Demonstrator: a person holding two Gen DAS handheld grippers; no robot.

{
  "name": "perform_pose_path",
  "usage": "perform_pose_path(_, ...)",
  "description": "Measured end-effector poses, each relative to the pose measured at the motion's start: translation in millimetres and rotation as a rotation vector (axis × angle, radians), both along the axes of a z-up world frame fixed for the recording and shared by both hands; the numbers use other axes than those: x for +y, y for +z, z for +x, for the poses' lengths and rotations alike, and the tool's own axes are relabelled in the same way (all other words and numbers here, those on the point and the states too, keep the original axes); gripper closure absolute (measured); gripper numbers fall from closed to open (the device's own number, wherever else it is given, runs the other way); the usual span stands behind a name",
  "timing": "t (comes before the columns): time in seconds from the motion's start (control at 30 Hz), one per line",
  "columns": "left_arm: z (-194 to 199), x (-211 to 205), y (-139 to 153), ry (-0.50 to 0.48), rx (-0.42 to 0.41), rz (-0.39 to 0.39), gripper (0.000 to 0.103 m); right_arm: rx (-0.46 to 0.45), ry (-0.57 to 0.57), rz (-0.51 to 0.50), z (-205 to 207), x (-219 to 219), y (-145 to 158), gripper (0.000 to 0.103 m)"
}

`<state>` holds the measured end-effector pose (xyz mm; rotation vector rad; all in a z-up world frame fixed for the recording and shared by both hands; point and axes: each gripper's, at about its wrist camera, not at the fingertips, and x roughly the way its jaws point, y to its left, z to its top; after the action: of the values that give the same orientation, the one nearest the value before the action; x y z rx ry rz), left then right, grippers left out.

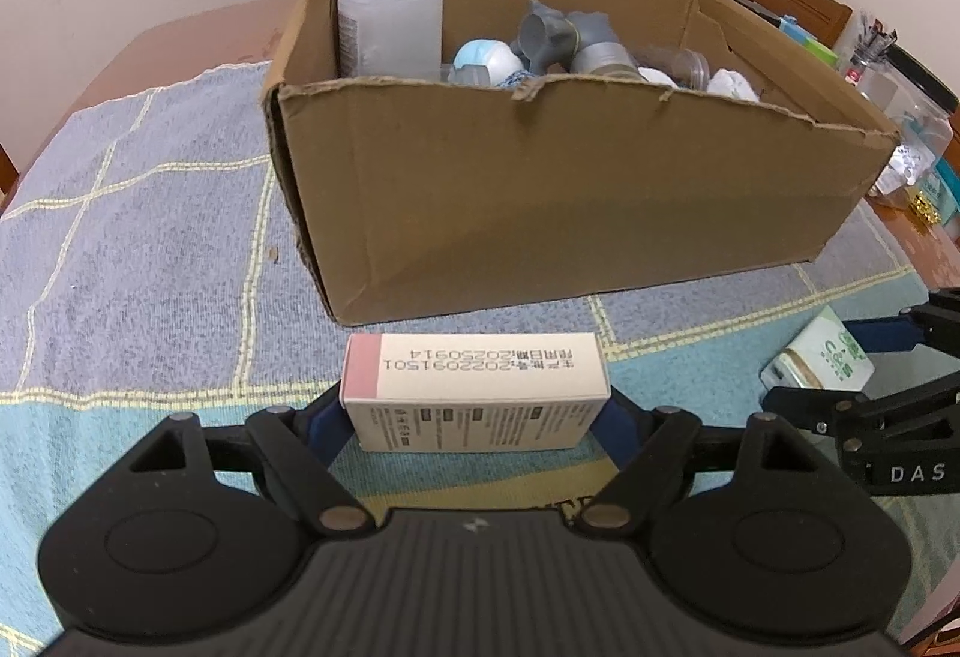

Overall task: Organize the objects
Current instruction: 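Carry the medicine box and C&S pack over the box and release them inside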

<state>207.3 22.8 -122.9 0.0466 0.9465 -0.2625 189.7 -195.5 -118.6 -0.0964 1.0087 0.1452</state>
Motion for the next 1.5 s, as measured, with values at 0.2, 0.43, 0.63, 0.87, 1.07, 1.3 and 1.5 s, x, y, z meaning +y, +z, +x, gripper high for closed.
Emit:
perform_pose_path(0.2,1.3,0.2,4.7,-0.027,0.008,0.012,0.022,0.004,0.018,-0.007,0.3,1.5,2.7,0.034)
perform_pose_path(0.43,1.6,-1.5,15.8,-0.078,0.022,0.019,0.022,0.005,0.060,-0.025,-1.9,1.2,7.5,0.035)
perform_pose_path(0.63,-7.4,-1.6,38.7,-0.146,0.041,0.026,0.022,0.015,0.098,-0.024,-2.7,-2.0,23.5,0.035)
perform_pose_path(0.87,-20.1,-2.4,73.2,-0.212,0.064,0.021,0.022,-0.011,0.157,0.000,-9.9,-2.8,57.1,0.035)
perform_pose_path(1.07,-19.2,-1.6,110.3,-0.241,0.018,-0.001,0.022,-0.026,0.205,0.028,-13.8,-2.5,85.2,0.035)
perform_pose_path(1.3,3.1,-12.4,150.7,-0.251,-0.096,-0.016,0.022,-0.074,0.229,0.060,-8.7,-3.2,116.1,0.035)
perform_pose_path(1.5,32.6,-19.7,162.7,-0.242,-0.167,0.001,0.022,-0.116,0.226,0.079,4.4,-5.5,137.5,0.035)
